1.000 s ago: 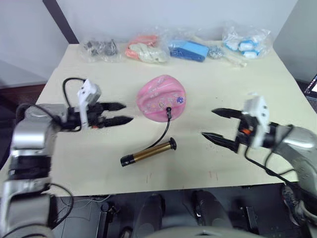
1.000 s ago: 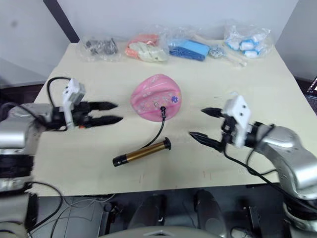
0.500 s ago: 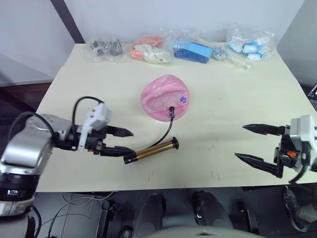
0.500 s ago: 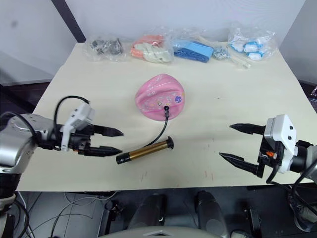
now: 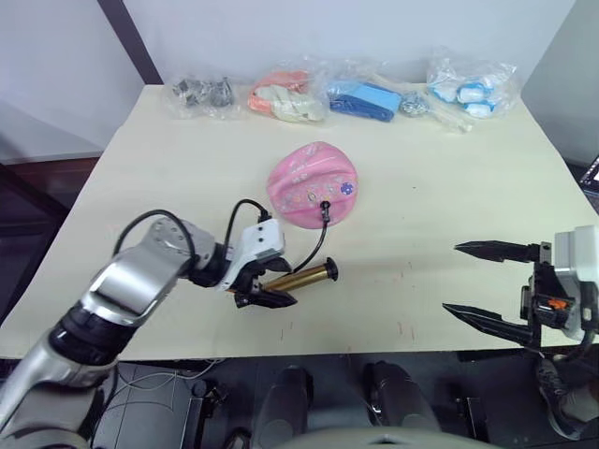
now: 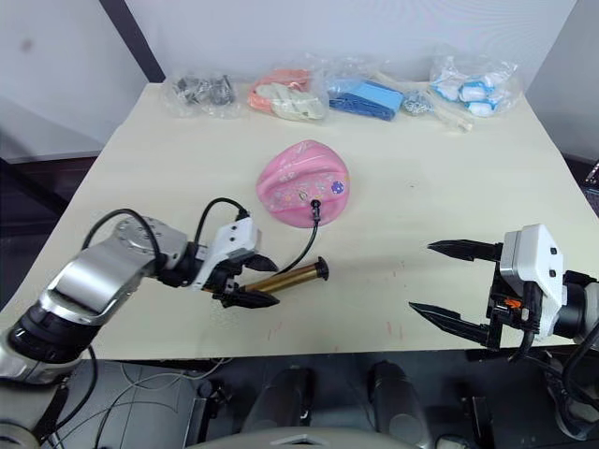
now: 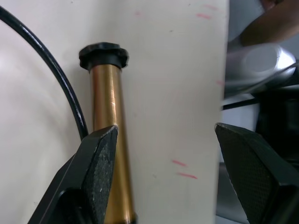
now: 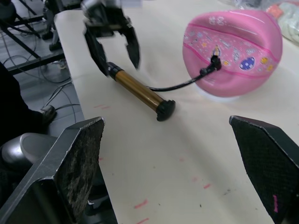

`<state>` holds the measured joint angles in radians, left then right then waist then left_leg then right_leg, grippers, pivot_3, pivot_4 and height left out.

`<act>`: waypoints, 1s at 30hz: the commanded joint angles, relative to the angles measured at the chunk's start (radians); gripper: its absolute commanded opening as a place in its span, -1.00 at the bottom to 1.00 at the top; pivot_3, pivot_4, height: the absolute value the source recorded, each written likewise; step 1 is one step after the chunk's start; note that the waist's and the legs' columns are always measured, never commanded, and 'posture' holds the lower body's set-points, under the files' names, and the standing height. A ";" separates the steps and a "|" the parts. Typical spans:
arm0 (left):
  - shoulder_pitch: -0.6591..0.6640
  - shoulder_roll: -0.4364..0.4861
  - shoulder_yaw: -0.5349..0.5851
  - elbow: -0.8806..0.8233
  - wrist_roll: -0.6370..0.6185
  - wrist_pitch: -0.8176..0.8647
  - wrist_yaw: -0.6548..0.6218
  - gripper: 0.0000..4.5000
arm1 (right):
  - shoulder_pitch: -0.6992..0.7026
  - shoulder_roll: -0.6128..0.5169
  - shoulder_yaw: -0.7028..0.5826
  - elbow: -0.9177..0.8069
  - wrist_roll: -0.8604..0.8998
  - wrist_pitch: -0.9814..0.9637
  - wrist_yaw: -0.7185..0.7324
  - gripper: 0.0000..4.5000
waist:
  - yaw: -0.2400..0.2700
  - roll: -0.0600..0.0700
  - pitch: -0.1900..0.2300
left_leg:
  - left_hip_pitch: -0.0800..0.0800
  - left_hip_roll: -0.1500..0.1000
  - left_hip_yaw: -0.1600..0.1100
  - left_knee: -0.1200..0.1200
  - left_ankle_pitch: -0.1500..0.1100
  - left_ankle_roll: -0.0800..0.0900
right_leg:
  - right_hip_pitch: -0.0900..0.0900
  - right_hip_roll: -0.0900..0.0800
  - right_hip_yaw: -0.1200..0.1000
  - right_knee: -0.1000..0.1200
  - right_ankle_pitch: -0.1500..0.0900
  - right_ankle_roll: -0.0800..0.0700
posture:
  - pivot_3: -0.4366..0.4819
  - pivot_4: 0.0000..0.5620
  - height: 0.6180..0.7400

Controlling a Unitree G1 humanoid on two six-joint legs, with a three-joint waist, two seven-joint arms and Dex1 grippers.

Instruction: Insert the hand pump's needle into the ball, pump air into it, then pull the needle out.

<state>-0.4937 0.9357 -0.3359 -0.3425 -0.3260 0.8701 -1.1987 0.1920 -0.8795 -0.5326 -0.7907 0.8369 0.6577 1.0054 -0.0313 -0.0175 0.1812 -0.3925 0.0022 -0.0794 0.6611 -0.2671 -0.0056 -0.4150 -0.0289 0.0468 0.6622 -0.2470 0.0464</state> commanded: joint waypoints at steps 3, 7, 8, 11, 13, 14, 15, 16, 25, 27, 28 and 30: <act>-0.054 -0.041 -0.070 0.045 0.072 -0.030 0.034 0.56 | 0.008 -0.023 -0.016 -0.046 0.043 -0.002 -0.028 1.00 | 0.000 0.000 0.000 | 0.000 0.000 -0.001 0.002 0.000 0.000 | 0.000 0.000 -0.001 0.001 0.000 0.000 | -0.05 -0.47 1.00; -0.115 -0.090 -0.122 0.092 0.109 -0.040 0.033 0.56 | 0.012 -0.029 -0.002 -0.058 0.058 0.001 -0.052 1.00 | 0.014 0.000 0.000 | -0.003 0.000 -0.004 0.008 0.000 0.000 | 0.002 0.000 -0.003 0.001 0.001 0.001 | -0.05 -0.47 1.00; -0.122 -0.093 -0.132 0.098 0.114 -0.047 0.023 0.56 | 0.015 -0.029 0.002 -0.061 0.061 0.006 -0.060 1.00 | 0.014 0.000 0.000 | -0.003 0.000 -0.004 0.008 0.000 0.000 | 0.002 0.000 -0.003 0.001 0.001 0.002 | -0.05 -0.47 1.00; -0.141 -0.110 -0.153 0.130 0.133 -0.067 0.013 0.56 | 0.028 -0.034 0.017 -0.066 0.043 0.003 -0.069 1.00 | 0.015 0.000 0.000 | -0.003 0.000 -0.004 0.008 0.000 0.000 | 0.002 0.000 -0.003 0.001 0.001 0.002 | -0.05 -0.47 1.00; -0.156 -0.118 -0.167 0.162 0.153 -0.083 0.011 0.56 | 0.028 -0.037 0.024 -0.067 0.042 0.001 -0.079 1.00 | 0.016 0.000 0.000 | -0.003 0.000 -0.004 0.008 0.000 0.000 | 0.002 0.000 -0.003 0.001 0.001 0.001 | -0.05 -0.47 1.00; -0.163 -0.120 -0.176 0.177 0.165 -0.093 0.007 0.56 | 0.025 -0.038 0.027 -0.069 0.044 0.001 -0.085 1.00 | 0.016 0.000 0.000 | -0.003 0.000 -0.004 0.008 0.000 0.000 | 0.002 0.000 -0.003 0.001 0.001 0.001 | -0.05 -0.47 1.00; -0.167 -0.124 -0.184 0.191 0.176 -0.105 0.003 0.56 | 0.024 -0.040 0.029 -0.071 0.047 0.002 -0.090 1.00 | 0.016 0.000 0.000 | -0.003 0.000 -0.004 0.008 0.000 0.000 | 0.002 0.000 -0.003 0.001 0.001 0.001 | -0.05 -0.47 1.00; -0.168 -0.128 -0.191 0.200 0.182 -0.113 -0.002 0.56 | 0.024 -0.041 0.029 -0.072 0.047 0.002 -0.095 1.00 | 0.016 0.000 0.000 | -0.003 0.000 -0.004 0.008 0.000 0.000 | 0.002 0.000 -0.003 0.001 0.001 0.001 | -0.05 -0.47 1.00; -0.182 -0.192 -0.251 0.306 0.266 -0.208 -0.022 0.56 | 0.026 -0.048 0.053 -0.079 0.050 0.004 -0.127 1.00 | 0.018 0.000 0.000 | -0.003 -0.001 -0.004 0.008 0.000 0.000 | 0.003 0.000 -0.003 0.001 0.001 0.001 | -0.05 -0.47 1.00; -0.188 -0.207 -0.263 0.331 0.283 -0.227 -0.027 0.56 | 0.025 -0.052 0.059 -0.078 0.048 0.005 -0.129 1.00 | 0.018 0.000 0.000 | -0.003 -0.001 -0.004 0.008 0.000 0.000 | 0.003 0.000 -0.003 0.001 0.001 0.001 | -0.05 -0.47 1.00; -0.189 -0.218 -0.269 0.346 0.294 -0.237 -0.027 0.56 | 0.026 -0.054 0.060 -0.077 0.046 0.005 -0.129 1.00 | 0.018 0.000 0.000 | -0.003 -0.001 -0.004 0.008 0.000 0.000 | 0.003 0.000 -0.003 0.001 0.001 0.001 | -0.05 -0.47 1.00; -0.190 -0.234 -0.276 0.367 0.310 -0.254 -0.029 0.56 | 0.033 -0.056 0.056 -0.077 0.042 0.003 -0.128 1.00 | 0.018 0.000 0.000 | -0.003 -0.001 -0.004 0.008 0.000 0.000 | 0.003 0.000 -0.003 0.001 0.001 0.001 | -0.05 -0.47 1.00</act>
<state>-0.6701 0.7072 -0.6027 0.0229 -0.0332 0.6405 -1.2197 0.2207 -0.9276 -0.4666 -0.8449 0.8765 0.6697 0.8822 -0.0134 -0.0174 0.1810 -0.3953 0.0014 -0.0836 0.6695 -0.2672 -0.0056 -0.4123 -0.0288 0.0436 0.6635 -0.2457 0.0476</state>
